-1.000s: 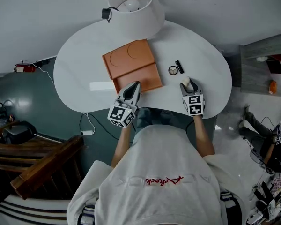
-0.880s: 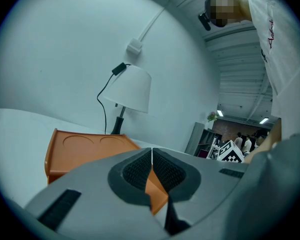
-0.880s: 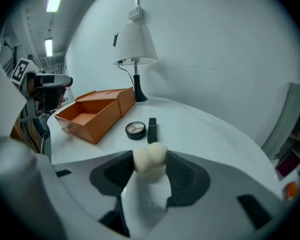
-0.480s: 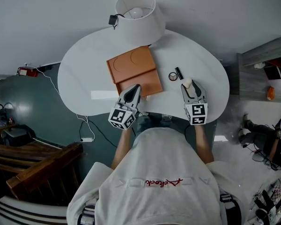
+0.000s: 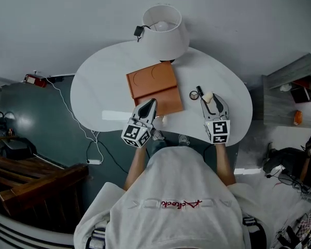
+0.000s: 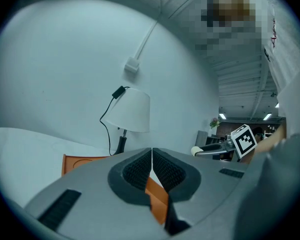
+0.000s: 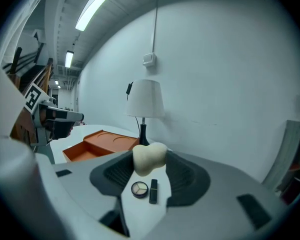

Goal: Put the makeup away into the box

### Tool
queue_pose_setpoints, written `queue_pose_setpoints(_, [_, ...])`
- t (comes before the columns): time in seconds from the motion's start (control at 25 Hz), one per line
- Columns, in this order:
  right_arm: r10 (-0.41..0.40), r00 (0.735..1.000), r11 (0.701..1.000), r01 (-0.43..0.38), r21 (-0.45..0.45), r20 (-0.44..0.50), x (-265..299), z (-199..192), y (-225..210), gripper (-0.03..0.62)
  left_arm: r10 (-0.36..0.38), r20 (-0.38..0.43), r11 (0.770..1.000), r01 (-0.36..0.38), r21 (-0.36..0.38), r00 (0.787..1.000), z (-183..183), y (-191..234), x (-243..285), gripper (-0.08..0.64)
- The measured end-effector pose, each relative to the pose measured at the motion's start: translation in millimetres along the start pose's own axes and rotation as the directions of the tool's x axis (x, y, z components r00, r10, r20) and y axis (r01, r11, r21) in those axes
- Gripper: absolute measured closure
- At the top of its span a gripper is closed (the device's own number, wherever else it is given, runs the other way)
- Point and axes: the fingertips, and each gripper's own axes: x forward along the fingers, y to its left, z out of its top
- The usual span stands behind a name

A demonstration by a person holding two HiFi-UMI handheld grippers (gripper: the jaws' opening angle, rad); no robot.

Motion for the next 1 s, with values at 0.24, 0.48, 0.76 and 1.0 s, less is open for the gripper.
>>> queue_pose_setpoints(0.24, [0.11, 0.994, 0.993, -0.11, -0.034, 0.013, 27, 14, 40, 0.379, 0.093, 0.027, 0.996, -0.093, -0.004, 0.995, 4, 23, -34, 0.545])
queue_pose_setpoints(0.48, [0.288, 0.957, 0.954, -0.286, -0.085, 0.016, 69, 34, 117, 0.379, 0.255, 0.054, 0.967, -0.254, -0.021, 0.966, 9, 69, -95, 0.545])
queue_pose_setpoints(0.76, [0.446, 0.895, 0.886, -0.442, -0.142, -0.002, 91, 47, 201, 0.379, 0.394, 0.074, 0.919, -0.391, -0.055, 0.916, 5, 99, -160, 0.545])
queue_pose_setpoints(1.0, [0.5, 0.866, 0.853, -0.497, -0.157, -0.025, 97, 46, 240, 0.379, 0.433, 0.076, 0.9, -0.427, -0.081, 0.898, 0, 112, -185, 0.545])
